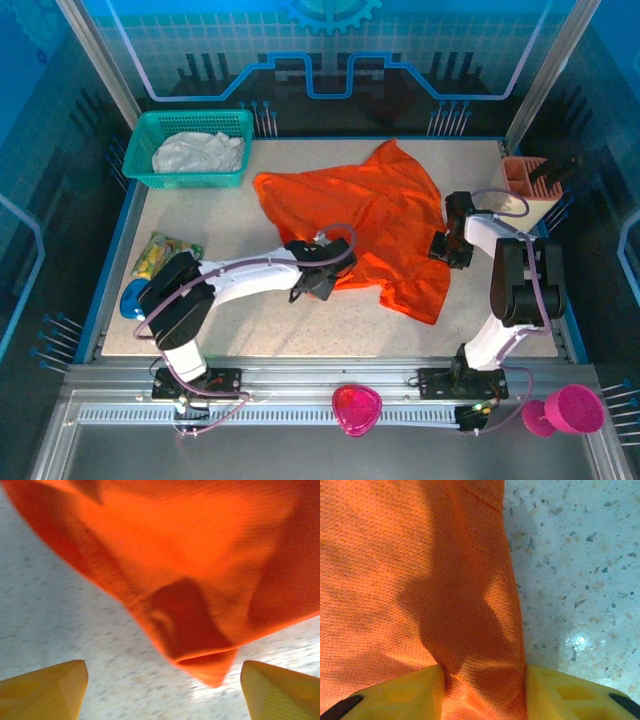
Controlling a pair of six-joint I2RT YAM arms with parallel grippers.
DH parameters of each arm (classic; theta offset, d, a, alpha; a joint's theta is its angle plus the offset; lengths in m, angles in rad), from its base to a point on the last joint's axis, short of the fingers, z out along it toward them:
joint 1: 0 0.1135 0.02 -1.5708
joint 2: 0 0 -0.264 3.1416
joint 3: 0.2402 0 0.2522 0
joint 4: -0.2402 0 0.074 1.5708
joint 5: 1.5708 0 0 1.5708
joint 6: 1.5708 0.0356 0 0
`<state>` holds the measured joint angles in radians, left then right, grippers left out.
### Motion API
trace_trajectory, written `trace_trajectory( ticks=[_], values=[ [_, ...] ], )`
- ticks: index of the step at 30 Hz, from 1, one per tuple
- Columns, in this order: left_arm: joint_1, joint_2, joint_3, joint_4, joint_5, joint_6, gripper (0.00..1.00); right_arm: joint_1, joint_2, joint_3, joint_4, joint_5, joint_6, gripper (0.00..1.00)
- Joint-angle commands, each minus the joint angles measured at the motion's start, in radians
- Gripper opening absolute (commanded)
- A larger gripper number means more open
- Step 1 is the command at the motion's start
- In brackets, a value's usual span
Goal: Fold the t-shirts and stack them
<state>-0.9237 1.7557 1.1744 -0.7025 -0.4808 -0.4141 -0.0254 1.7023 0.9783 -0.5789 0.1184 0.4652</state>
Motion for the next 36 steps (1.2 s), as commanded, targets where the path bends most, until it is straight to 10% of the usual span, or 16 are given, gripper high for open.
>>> trace_trajectory(
  ticks=[1,10,15,20,36],
  values=[
    [-0.02,0.088,0.014,0.077,0.042,-0.033,0.82,-0.011,0.011,0.007,0.011,-0.018,-0.011,0.46],
    [-0.021,0.232,0.0,0.058,-0.122,-0.076,0.71,-0.026,0.039,0.012,0.014,-0.035,-0.014,0.26],
    [-0.022,0.195,-0.037,0.002,-0.211,-0.09,0.37,-0.046,0.038,0.028,-0.003,-0.028,-0.018,0.01],
    [-0.02,0.149,-0.073,-0.073,-0.289,-0.135,0.0,-0.06,0.031,0.053,-0.027,-0.014,-0.023,0.0],
    [-0.014,-0.029,-0.1,-0.61,-0.357,-0.596,0.0,-0.064,0.005,0.106,-0.164,0.175,-0.043,0.0]
  ],
)
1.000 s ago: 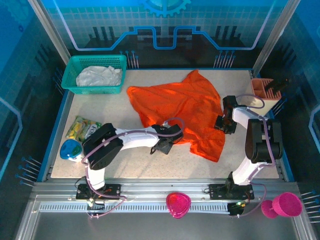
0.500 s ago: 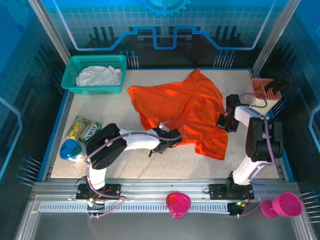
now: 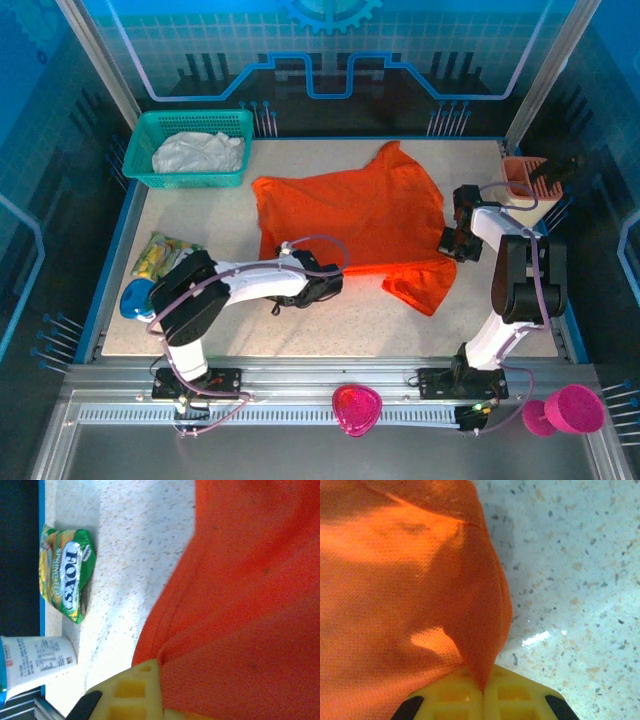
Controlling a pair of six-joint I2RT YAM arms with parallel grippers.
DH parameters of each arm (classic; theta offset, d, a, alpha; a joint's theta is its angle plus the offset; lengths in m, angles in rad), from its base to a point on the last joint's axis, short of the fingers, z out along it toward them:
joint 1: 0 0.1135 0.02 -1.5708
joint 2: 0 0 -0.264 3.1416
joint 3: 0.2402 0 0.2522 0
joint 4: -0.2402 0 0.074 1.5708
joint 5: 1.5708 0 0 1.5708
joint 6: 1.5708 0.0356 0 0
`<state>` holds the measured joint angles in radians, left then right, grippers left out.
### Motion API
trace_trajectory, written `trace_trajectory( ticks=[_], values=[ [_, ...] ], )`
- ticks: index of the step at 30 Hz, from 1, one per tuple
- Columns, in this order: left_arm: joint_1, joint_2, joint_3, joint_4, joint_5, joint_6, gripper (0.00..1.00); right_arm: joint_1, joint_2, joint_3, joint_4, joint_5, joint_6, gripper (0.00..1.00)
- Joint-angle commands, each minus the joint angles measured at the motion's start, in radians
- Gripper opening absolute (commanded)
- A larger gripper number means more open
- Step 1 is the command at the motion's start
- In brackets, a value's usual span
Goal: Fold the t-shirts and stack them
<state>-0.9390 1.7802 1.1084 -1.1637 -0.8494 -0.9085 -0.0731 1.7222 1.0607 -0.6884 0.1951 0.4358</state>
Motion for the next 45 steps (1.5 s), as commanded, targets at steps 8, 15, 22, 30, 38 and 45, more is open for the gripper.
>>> trace_trajectory(
  ticks=[8,15,22,30,38,45],
  values=[
    [-0.093,-0.177,-0.109,0.074,0.196,0.008,0.67,-0.016,-0.032,0.007,-0.095,0.126,-0.018,0.0],
    [-0.106,-0.266,0.016,-0.011,0.178,0.045,0.95,-0.015,-0.085,0.01,-0.124,0.106,-0.021,0.06],
    [0.102,-0.267,0.138,0.183,0.344,0.209,0.89,-0.004,-0.167,0.022,-0.152,0.068,-0.026,0.43],
    [0.359,0.098,0.324,0.412,0.545,0.328,0.47,0.11,-0.345,-0.025,-0.235,0.045,0.005,0.49],
    [0.497,0.413,0.648,0.331,0.58,0.382,0.43,0.379,-0.451,-0.213,-0.201,-0.092,0.169,0.35],
    [0.57,0.579,0.869,0.234,0.574,0.434,0.42,0.536,-0.281,-0.238,-0.075,-0.107,0.243,0.29]
  ],
)
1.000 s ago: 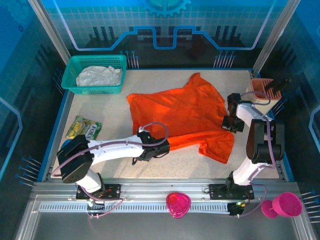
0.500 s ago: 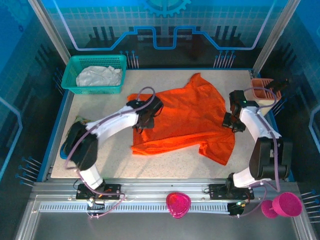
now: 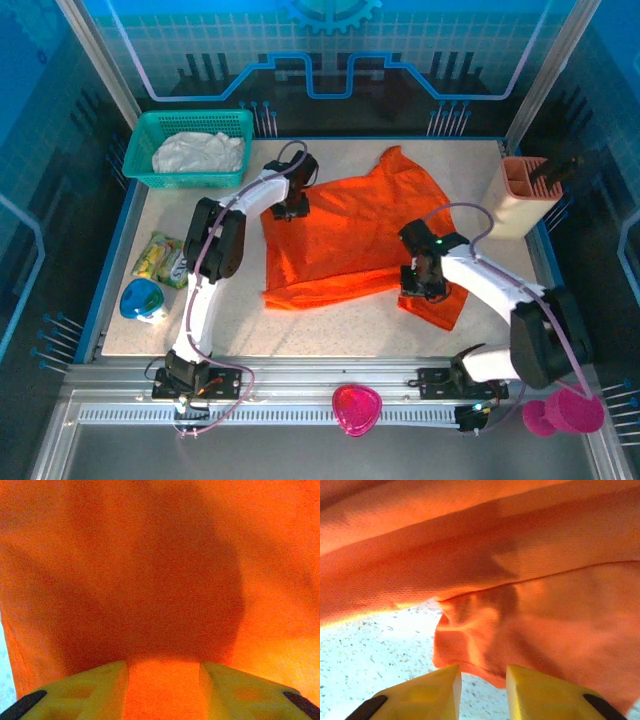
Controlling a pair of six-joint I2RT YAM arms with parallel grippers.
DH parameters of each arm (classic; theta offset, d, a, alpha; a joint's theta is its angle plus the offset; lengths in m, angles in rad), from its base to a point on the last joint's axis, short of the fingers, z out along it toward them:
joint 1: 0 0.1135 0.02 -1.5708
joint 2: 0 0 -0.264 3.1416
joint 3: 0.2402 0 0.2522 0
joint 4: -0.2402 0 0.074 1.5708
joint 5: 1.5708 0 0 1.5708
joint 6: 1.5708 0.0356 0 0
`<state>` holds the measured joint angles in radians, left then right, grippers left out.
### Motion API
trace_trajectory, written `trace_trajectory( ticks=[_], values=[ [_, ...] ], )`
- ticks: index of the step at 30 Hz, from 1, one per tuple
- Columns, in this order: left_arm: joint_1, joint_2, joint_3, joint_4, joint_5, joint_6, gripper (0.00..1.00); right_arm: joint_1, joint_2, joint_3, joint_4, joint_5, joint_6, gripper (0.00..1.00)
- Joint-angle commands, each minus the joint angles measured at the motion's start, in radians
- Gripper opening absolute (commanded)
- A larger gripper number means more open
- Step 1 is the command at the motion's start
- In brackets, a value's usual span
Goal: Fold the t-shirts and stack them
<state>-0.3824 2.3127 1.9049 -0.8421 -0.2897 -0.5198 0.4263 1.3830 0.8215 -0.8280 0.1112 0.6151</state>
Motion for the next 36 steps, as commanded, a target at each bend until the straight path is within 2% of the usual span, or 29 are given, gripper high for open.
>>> trace_trajectory(
  ticks=[1,8,17,24,30,34,36],
  values=[
    [0.017,0.062,0.097,-0.099,0.014,0.051,0.42,0.047,0.087,0.006,0.077,-0.022,0.067,0.29],
    [0.043,0.189,0.26,-0.165,0.054,0.062,0.43,0.118,0.194,-0.014,0.096,-0.023,0.097,0.24],
    [0.071,0.412,0.611,-0.342,0.051,0.065,0.43,0.223,0.074,-0.15,0.051,-0.07,0.188,0.21],
    [0.127,0.423,0.645,-0.335,0.059,0.06,0.44,0.273,-0.034,-0.163,-0.03,-0.089,0.212,0.0],
    [0.153,0.406,0.645,-0.292,0.089,0.071,0.45,0.281,-0.057,-0.149,-0.067,-0.094,0.206,0.0],
    [0.152,0.387,0.636,-0.276,0.125,0.066,0.46,0.286,-0.026,-0.13,-0.069,-0.087,0.196,0.15],
    [0.149,0.356,0.608,-0.253,0.148,0.066,0.5,0.287,-0.018,-0.115,-0.069,-0.093,0.183,0.33]
  ],
)
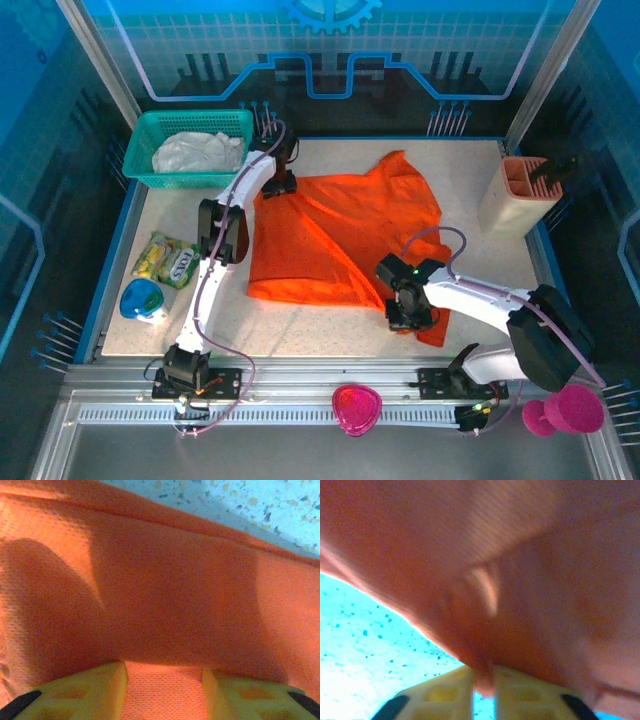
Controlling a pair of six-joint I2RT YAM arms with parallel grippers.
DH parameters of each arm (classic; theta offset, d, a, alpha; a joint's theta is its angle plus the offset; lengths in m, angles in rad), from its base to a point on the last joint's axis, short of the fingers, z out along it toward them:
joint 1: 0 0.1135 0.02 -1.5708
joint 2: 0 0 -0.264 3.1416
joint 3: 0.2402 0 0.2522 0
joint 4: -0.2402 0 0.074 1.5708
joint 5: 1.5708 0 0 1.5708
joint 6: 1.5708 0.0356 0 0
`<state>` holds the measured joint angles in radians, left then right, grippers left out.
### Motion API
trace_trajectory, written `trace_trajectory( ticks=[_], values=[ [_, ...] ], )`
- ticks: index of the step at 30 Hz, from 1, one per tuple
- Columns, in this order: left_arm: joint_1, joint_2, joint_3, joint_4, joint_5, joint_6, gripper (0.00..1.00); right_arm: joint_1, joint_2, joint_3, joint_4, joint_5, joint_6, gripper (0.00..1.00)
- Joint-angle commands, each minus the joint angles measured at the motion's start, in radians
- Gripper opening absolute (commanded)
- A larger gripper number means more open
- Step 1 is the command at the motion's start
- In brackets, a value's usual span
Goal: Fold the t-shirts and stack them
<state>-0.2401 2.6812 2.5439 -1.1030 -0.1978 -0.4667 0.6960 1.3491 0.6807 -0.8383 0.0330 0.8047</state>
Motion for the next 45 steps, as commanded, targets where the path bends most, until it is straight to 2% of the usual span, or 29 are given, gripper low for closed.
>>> trace_trajectory(
  ticks=[1,4,5,8,10,13,17,20,23,28,31,39,45],
  values=[
    [0.004,-0.034,-0.049,0.021,0.067,0.014,0.56,0.017,0.015,0.039,-0.064,-0.018,-0.015,0.41],
    [-0.012,-0.105,-0.082,0.047,0.09,0.03,0.77,0.012,0.0,0.11,-0.097,-0.008,-0.054,0.57],
    [-0.019,-0.126,-0.085,0.05,0.095,0.038,0.82,0.005,-0.003,0.14,-0.112,0.004,-0.068,0.59],
    [-0.053,-0.206,-0.082,0.054,0.104,0.069,0.89,-0.061,-0.013,0.25,-0.152,0.051,-0.135,0.58],
    [-0.082,-0.262,-0.085,0.049,0.108,0.083,0.91,-0.152,-0.011,0.311,-0.145,0.054,-0.195,0.53],
    [-0.121,-0.331,-0.087,0.029,0.096,0.102,0.92,-0.297,0.021,0.391,-0.102,0.047,-0.28,0.52],
    [-0.176,-0.427,-0.17,0.014,0.038,0.106,0.93,-0.456,0.158,0.522,-0.037,0.027,-0.366,0.5],
    [-0.223,-0.509,-0.336,0.042,-0.01,0.078,0.93,-0.551,0.32,0.637,0.04,-0.008,-0.409,0.5],
    [-0.279,-0.606,-0.585,0.136,-0.036,0.032,0.92,-0.621,0.486,0.766,0.071,-0.061,-0.42,0.47],
    [-0.343,-0.77,-1.034,0.343,-0.038,-0.105,0.9,-0.68,0.742,0.997,0.049,-0.12,-0.431,0.45],
    [-0.35,-0.832,-1.225,0.418,-0.043,-0.178,0.89,-0.699,0.859,1.12,0.015,-0.147,-0.425,0.43],
    [-0.357,-0.934,-1.495,0.459,-0.072,-0.286,0.88,-0.728,1.057,1.339,-0.074,-0.1,-0.388,0.43],
    [-0.367,-1.016,-1.634,0.452,-0.083,-0.359,0.88,-0.761,1.091,1.355,-0.137,-0.038,-0.34,0.38]
  ],
)
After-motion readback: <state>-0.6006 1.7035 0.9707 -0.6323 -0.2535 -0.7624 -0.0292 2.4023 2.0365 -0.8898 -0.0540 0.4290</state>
